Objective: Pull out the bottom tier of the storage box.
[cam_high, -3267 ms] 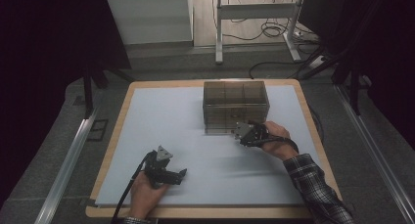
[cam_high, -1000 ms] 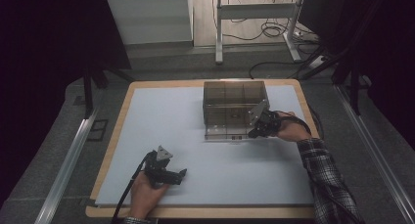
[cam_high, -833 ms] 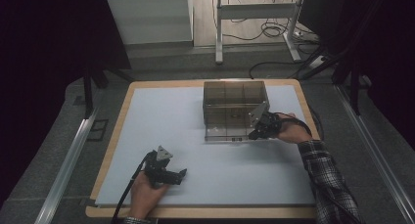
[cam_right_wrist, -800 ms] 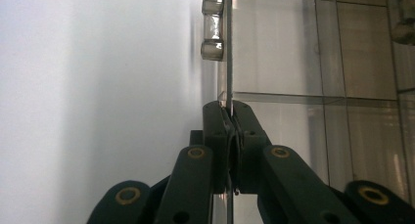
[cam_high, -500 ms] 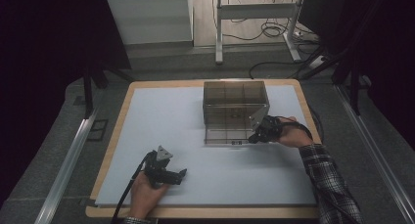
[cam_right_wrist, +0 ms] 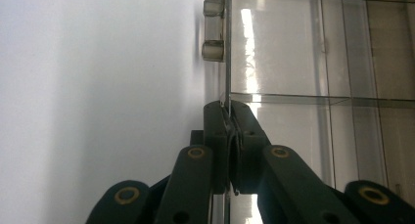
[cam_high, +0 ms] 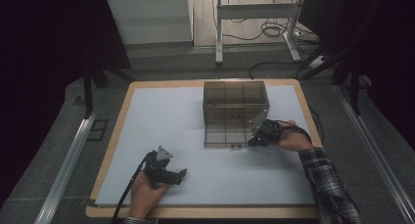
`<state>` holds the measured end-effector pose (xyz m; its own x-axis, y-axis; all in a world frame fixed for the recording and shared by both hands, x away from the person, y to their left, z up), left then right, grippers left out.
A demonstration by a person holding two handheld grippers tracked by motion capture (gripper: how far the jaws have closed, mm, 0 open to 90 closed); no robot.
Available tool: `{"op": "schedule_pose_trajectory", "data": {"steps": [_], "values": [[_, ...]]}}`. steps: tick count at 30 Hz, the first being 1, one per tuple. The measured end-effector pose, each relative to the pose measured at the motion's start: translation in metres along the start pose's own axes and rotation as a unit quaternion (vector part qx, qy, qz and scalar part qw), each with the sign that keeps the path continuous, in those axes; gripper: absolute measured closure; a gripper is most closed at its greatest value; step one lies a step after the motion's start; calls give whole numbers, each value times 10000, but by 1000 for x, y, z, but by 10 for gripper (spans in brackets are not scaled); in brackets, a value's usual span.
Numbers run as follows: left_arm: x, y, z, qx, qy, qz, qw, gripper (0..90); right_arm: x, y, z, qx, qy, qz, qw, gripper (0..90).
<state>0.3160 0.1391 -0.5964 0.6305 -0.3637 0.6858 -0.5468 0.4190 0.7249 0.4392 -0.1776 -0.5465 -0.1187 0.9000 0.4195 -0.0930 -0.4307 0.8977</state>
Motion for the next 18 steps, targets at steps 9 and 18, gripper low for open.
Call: {"op": "schedule_pose_trajectory", "data": {"steps": [9,18], "values": [[0,0,0,0,0,0,10000,0,4,2,-1,-87,-51,64,9999,772],[0,0,0,1,1,0,10000,0,8,4,-5,-156,-57,158,9997,717]]}}
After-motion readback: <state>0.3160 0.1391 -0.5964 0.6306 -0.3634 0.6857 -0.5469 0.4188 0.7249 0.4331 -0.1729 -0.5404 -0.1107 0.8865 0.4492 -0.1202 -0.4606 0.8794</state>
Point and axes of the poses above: each handheld gripper's, and its own axes: y roughly backward along the jaws, x roughly out of its top, z roughly to its right, the point moved 6 cm from there along -y, roughly forward along the jaws, and after that the axes turned 1 degree about -x, right-handed, at the moved point
